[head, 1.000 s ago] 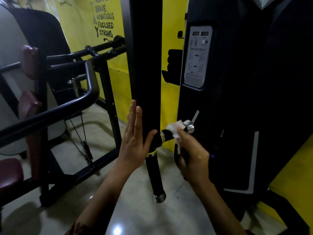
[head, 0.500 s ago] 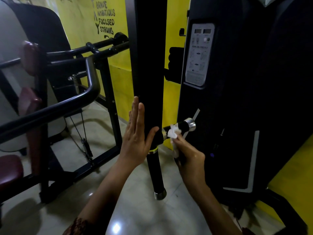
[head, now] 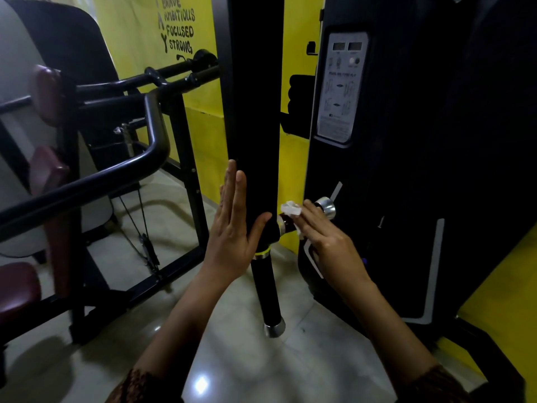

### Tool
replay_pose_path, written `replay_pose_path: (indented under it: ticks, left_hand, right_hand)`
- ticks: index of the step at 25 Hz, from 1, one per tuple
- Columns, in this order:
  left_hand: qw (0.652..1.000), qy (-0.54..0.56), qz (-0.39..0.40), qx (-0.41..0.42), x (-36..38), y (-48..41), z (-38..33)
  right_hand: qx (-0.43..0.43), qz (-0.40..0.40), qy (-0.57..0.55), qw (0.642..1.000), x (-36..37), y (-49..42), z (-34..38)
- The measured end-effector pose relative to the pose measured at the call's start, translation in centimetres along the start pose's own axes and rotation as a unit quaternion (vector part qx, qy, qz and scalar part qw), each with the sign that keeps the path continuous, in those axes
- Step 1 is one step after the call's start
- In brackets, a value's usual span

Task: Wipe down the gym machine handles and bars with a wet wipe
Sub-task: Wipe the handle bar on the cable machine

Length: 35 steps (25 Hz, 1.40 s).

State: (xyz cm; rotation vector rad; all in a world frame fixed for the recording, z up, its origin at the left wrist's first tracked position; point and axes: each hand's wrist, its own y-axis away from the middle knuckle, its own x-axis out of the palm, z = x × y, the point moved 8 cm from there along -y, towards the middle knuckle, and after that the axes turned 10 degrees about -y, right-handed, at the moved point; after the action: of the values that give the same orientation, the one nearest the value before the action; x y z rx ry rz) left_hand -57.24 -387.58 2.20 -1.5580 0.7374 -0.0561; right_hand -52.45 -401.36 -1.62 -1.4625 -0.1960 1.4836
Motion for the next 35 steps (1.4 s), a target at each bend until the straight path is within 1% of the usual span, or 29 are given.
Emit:
replay_pose_path:
  ticks: [2,4,5,6,7,8,9,11,13,15,18,20,22,25,27,28,31,32,35]
  left_hand:
    - [1.000,0.003,-0.003,0.000,-0.1,0.0,0.0]
    - [1.000,0.002,-0.005,0.000,0.0,0.1,-0.1]
    - [1.000,0.000,-0.005,-0.001,-0.1,0.1,-0.1]
    - [1.000,-0.002,-0.006,-0.003,-0.1,0.1,0.0]
    - [1.000,-0.004,-0.005,-0.004,-0.1,0.0,0.1]
    - [1.000,-0.005,-0.005,-0.003,-0.1,0.0,0.1]
    - [1.000,-0.004,-0.005,0.001,-0.1,0.1,0.0]
    - [1.000,-0.001,-0.005,0.006,-0.1,0.0,-0.1]
    - [1.000,0.001,-0.003,0.005,-0.1,-0.1,-0.1]
    - [1.000,-0.001,-0.004,0.003,-0.1,0.0,0.0]
    - [1.000,-0.002,-0.002,0.006,0.0,0.0,-0.1]
    - [1.000,-0.003,-0.003,0.006,0.0,-0.1,0.0]
    - [1.000,-0.004,-0.004,0.006,0.0,-0.1,0.0]
    - [1.000,-0.005,-0.007,0.008,0.0,0.0,0.0]
    - [1.000,-0.007,-0.010,0.006,0.0,0.1,0.0]
    - [1.000,-0.008,-0.010,0.005,0.0,0.0,0.0]
    - [1.000,-0.013,-0.009,0.002,-0.1,0.1,0.0]
    - [1.000,-0.012,-0.009,0.003,0.0,0.1,-0.1]
    - [1.000,-0.011,-0.012,0.005,0.0,0.0,-0.1]
  right_hand:
    - [0.043,-0.030,0.002,0.999,-1.2,-0.2,-2.1]
    - [0.117,-0.082,-0.044,0.989,-2.7,-0.9,-3.4]
    - [0.133,-0.082,-0.072,0.985,-2.6,-1.5,-3.1]
    - [0.121,-0.048,-0.098,0.987,-1.9,-2.2,-2.0]
    - [0.090,0.014,-0.125,0.988,-0.6,-2.8,-0.5]
    - [0.047,0.077,-0.135,0.987,0.9,-2.9,0.8]
    - [-0.001,0.111,-0.116,0.987,1.8,-2.7,1.5]
    - [-0.073,0.115,-0.047,0.990,2.0,-2.5,1.0]
    - [-0.103,0.112,-0.033,0.988,1.5,-2.8,0.1]
    - [-0.111,0.118,-0.021,0.987,1.3,-3.0,-0.4]
    - [-0.098,0.118,0.012,0.988,0.6,-3.1,-2.5]
    - [-0.086,0.087,0.025,0.992,-0.6,-3.1,-3.8]
    - [-0.063,0.032,0.016,0.997,-1.7,-2.7,-4.7]
    - [0.036,-0.061,-0.009,0.997,-2.0,-0.5,-5.8]
    - [0.070,-0.112,-0.022,0.991,-1.3,2.0,-6.0]
    - [0.073,-0.120,-0.018,0.990,-0.6,3.2,-6.0]
    - [0.057,-0.107,-0.015,0.993,1.7,6.7,-4.9]
    - [0.071,-0.134,-0.032,0.988,1.6,7.6,-4.5]
    - [0.118,-0.287,-0.081,0.947,-1.4,7.4,-3.3]
